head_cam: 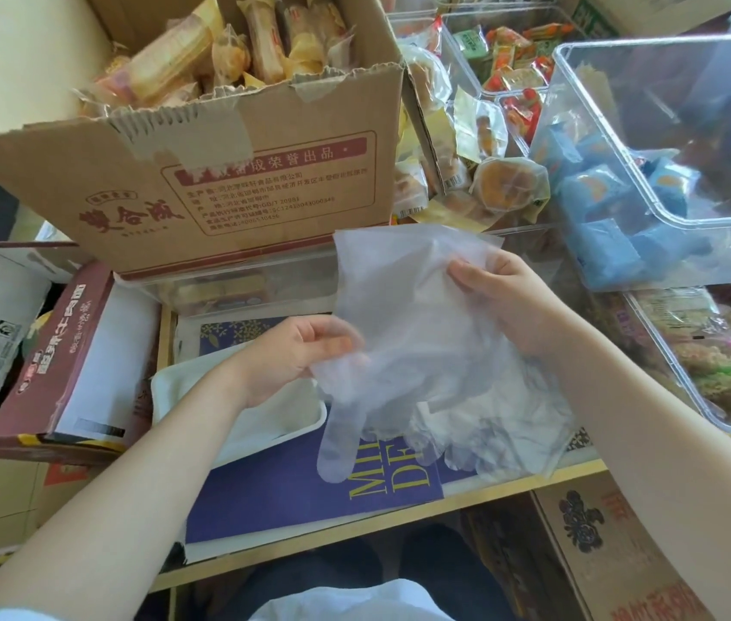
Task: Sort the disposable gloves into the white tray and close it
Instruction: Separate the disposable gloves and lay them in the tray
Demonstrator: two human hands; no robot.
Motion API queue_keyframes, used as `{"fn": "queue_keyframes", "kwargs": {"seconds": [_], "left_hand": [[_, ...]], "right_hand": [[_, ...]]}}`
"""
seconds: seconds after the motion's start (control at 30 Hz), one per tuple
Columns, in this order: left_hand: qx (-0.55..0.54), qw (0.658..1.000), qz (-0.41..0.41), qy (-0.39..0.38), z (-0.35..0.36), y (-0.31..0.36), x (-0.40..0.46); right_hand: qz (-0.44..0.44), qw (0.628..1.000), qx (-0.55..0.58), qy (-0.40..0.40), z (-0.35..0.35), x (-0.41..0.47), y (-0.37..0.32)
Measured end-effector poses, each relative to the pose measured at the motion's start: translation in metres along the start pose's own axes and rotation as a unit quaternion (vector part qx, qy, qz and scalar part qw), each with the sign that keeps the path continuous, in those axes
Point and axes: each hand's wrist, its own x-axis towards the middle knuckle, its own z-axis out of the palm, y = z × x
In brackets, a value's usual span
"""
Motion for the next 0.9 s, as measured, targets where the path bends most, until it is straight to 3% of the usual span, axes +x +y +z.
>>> {"fn": "queue_keyframes", "kwargs": {"seconds": [0.2, 0.37, 0.47, 0.67, 0.8, 0.9], "left_hand": [[0.023, 0.999, -0.015, -0.027, -0.004, -0.01, -0.004], [-0.011, 0.999, 0.033, 0.006, -0.004, -0.009, -0.002], [-0.031, 0.996, 0.08, 0.027, -0.002, -0.001, 0.002], [-0.13, 0.984, 0.122, -0.004, 0.003, 0.012, 0.012], [-0.12, 0.975, 0.152, 0.105, 0.012, 0.018, 0.014], [-0.149, 0.962, 0.127, 0.191, 0.016, 0.018, 0.018]], "right_hand": [[0.012, 0.998, 0.031, 0.044, -0.004, 0.004, 0.001], [0.01, 0.998, 0.041, 0.055, -0.001, 0.005, 0.001], [0.011, 0.998, 0.05, 0.039, 0.006, 0.004, 0.001], [0.021, 0.997, 0.079, 0.001, 0.016, 0.002, 0.001], [0.02, 0.998, 0.064, 0.008, 0.015, 0.002, 0.002], [0.016, 0.998, 0.058, 0.028, 0.016, 0.003, 0.006]]}}
